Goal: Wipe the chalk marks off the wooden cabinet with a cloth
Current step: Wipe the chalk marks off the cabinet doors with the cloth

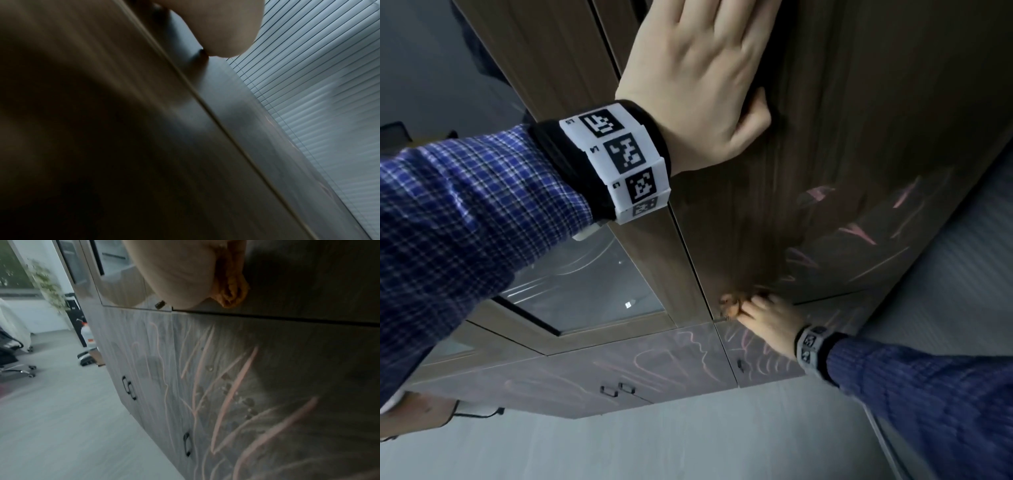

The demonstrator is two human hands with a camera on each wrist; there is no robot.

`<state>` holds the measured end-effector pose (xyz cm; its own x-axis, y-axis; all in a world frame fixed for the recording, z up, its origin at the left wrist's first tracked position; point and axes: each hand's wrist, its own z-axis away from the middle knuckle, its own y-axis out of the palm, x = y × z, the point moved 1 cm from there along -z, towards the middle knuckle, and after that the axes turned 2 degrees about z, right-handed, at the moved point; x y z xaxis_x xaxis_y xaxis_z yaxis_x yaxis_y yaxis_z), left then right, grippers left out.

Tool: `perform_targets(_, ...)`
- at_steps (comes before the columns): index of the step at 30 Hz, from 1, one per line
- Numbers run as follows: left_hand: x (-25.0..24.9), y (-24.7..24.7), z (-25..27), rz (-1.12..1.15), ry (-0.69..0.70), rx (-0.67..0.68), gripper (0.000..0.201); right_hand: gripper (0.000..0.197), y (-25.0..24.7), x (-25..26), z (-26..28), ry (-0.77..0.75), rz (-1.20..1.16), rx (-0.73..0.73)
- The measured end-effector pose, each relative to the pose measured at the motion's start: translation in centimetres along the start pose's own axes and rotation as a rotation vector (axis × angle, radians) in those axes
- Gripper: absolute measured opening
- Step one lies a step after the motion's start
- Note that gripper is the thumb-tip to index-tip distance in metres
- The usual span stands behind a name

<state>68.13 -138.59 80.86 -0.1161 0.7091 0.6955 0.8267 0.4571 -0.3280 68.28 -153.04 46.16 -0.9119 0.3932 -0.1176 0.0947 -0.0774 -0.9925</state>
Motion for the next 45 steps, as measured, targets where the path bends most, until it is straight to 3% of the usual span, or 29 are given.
perform_targets(2,0.0,0.1,0.1,0.006,0.006,-0.018,0.062,0.044,-1.6,-1.8,0.7,0.002,0.04,-0.238)
perform_targets(5,0.1,0.1,0.1,0.01,0.01,-0.026,0.062,0.046,-6.0,-5.1,1.9,0.121,0.1,-0.546)
perform_targets(10,-0.1,0.1,0.1,0.011,0.022,-0.02,0.06,0.055,-11.9,-7.5,3.3,0.349,0.028,-0.835)
perform_targets(12,-0.1,0.1,0.0,0.011,0.019,-0.005,0.061,0.059,-10.3,-6.2,2.7,0.329,0.024,-0.748)
perform_targets(15,-0.1,0.0,0.0,0.052,-0.008,0.03,0.062,0.055,-3.0,-2.8,2.2,0.174,-0.029,-0.33)
perform_targets(17,-0.1,-0.2,0.2,0.073,-0.015,0.039,0.062,0.061,1.3,-1.3,3.1,0.225,-0.157,-0.03)
perform_targets(19,0.0,-0.1,0.2,0.064,-0.014,0.051,0.062,0.071,2.8,-1.2,4.1,0.299,-0.225,0.069)
perform_targets(22,-0.1,-0.8,0.0,0.087,-0.012,0.075,0.063,0.082,1.1,-3.3,5.4,0.296,-0.192,-0.044)
perform_targets(25,-0.1,-1.3,-0.1,0.13,-0.026,0.117,0.066,0.074,-4.2,-6.8,7.0,0.331,-0.059,-0.237)
perform_targets(29,-0.1,-2.0,-0.7,0.211,-0.047,0.157,0.071,0.065,-14.5,-10.0,7.6,0.406,-0.059,-0.574)
perform_targets(32,-0.1,-2.4,-0.9,0.222,-0.057,0.196,0.076,0.064,-17.6,-9.9,6.6,0.476,-0.063,-0.711)
perform_targets(35,-0.1,-2.5,-0.9,0.222,-0.056,0.227,0.077,0.063,-13.1,-8.2,5.4,0.433,-0.07,-0.603)
perform_targets(38,-0.2,-2.4,-0.8,0.242,-0.055,0.239,0.075,0.059,-5.6,-6.3,5.4,0.4,-0.17,-0.253)
perform_targets(40,-0.3,-2.3,-0.7,0.245,-0.054,0.231,0.074,0.056,-2.2,-5.7,6.6,0.466,-0.284,-0.142)
perform_targets(42,-0.2,-2.3,-0.6,0.252,-0.053,0.215,0.074,0.069,-0.9,-5.5,7.4,0.518,-0.338,-0.166)
perform_targets(45,-0.2,-2.3,-0.7,0.271,-0.048,0.205,0.077,0.077,-3.7,-6.7,7.4,0.572,-0.338,-0.378)
